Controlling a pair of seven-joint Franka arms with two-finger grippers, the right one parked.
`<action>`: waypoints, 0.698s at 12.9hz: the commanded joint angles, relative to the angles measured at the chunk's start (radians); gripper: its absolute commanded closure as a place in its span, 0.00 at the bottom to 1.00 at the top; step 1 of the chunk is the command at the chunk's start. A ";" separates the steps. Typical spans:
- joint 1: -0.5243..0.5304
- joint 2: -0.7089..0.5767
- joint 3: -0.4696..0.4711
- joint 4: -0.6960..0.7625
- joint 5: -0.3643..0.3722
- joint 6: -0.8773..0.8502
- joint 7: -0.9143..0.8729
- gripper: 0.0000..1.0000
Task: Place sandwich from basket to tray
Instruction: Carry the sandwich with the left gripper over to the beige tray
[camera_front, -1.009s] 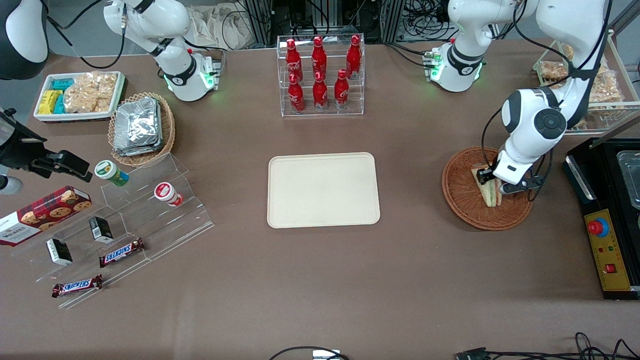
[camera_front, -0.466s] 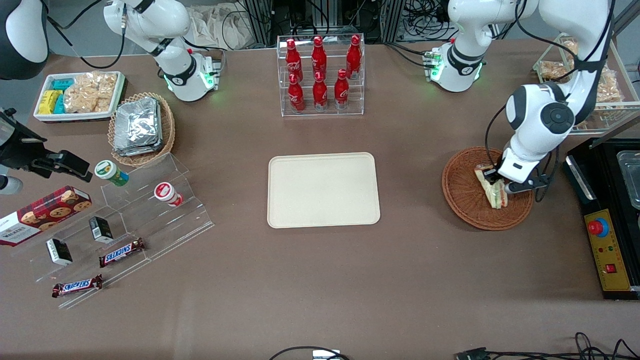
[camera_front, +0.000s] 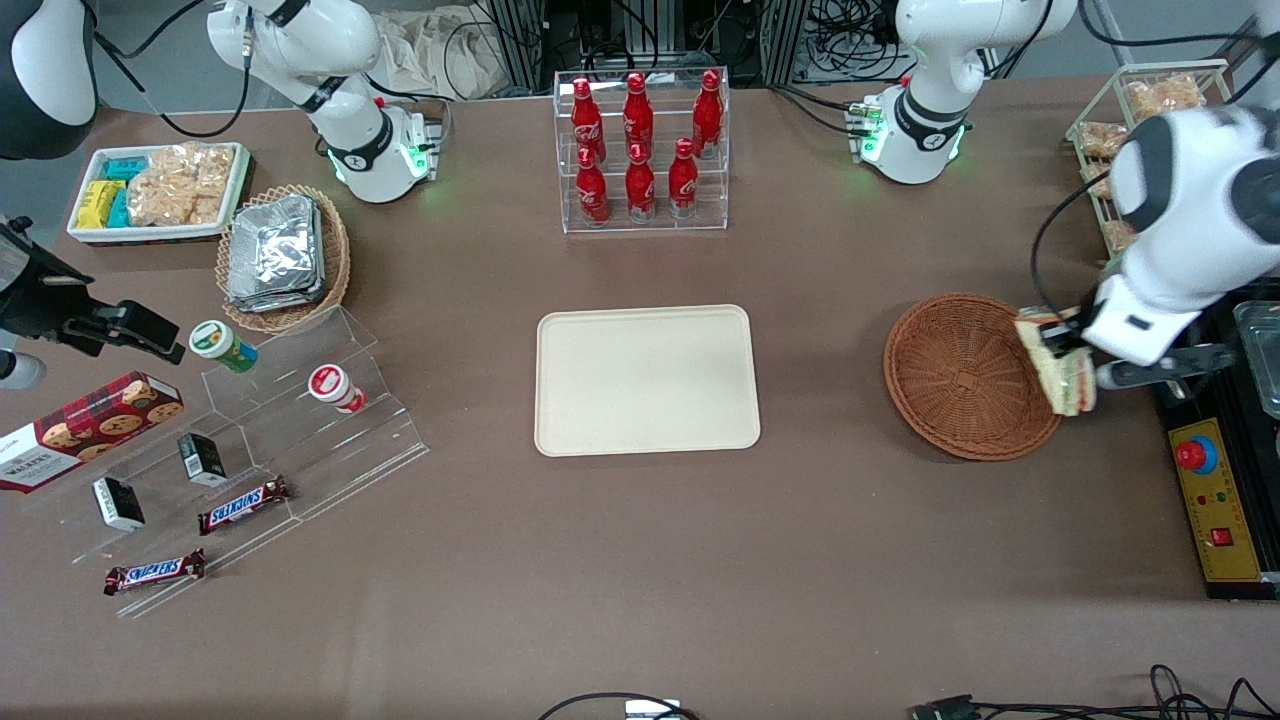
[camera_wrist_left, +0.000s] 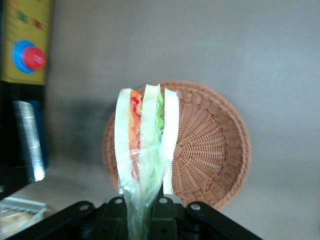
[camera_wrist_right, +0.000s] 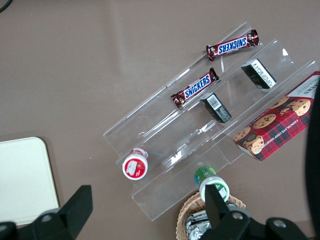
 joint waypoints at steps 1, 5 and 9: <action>-0.006 0.044 -0.011 0.276 -0.002 -0.251 0.026 0.96; -0.006 0.072 -0.078 0.464 -0.005 -0.425 0.010 0.96; -0.007 0.075 -0.295 0.463 -0.009 -0.459 -0.244 0.93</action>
